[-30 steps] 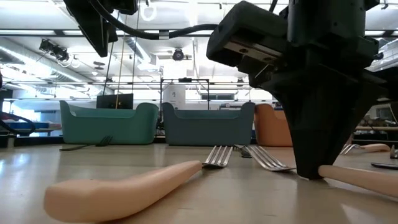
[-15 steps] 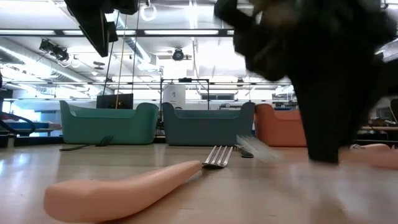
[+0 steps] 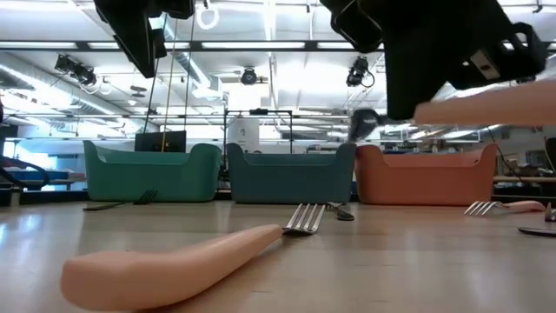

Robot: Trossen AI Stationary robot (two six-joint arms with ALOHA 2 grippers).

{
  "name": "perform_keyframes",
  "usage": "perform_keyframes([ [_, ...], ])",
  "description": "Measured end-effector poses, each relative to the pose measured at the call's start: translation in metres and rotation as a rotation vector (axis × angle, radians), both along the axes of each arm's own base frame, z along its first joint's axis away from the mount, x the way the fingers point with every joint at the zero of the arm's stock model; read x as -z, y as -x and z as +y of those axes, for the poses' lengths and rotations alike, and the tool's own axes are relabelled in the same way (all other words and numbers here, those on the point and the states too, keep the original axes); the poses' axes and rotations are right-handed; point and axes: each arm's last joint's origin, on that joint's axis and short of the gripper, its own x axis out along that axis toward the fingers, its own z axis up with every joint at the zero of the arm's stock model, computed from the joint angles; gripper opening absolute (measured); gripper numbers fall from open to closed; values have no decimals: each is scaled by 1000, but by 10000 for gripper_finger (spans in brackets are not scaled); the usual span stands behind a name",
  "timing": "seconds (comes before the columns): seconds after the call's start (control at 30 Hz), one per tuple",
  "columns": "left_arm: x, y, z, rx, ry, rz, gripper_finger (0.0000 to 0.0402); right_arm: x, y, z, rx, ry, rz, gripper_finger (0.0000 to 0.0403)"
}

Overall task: Sort silverware by color (type)
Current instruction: Put the bottom right orange fork into the blue bin

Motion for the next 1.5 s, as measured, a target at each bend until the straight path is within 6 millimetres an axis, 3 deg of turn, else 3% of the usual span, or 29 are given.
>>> perform_keyframes([
  [0.43, -1, -2, 0, -71, 36, -17, 121, -8, 9, -10, -96, 80, 55, 0],
  [0.6, -2, -4, 0, -99, 53, -43, 121, -21, 16, -19, -132, 109, 61, 0],
  [0.8, -5, -9, 1, -151, 51, -103, 121, -51, 29, -38, -167, 192, 35, 0],
  [1.1, -12, -21, 20, -248, 68, -235, 121, -104, 63, -90, -223, 377, 27, 0],
  [1.5, -15, -22, 76, -398, 9, -294, 121, -159, 106, -180, -93, 598, -12, 0],
])
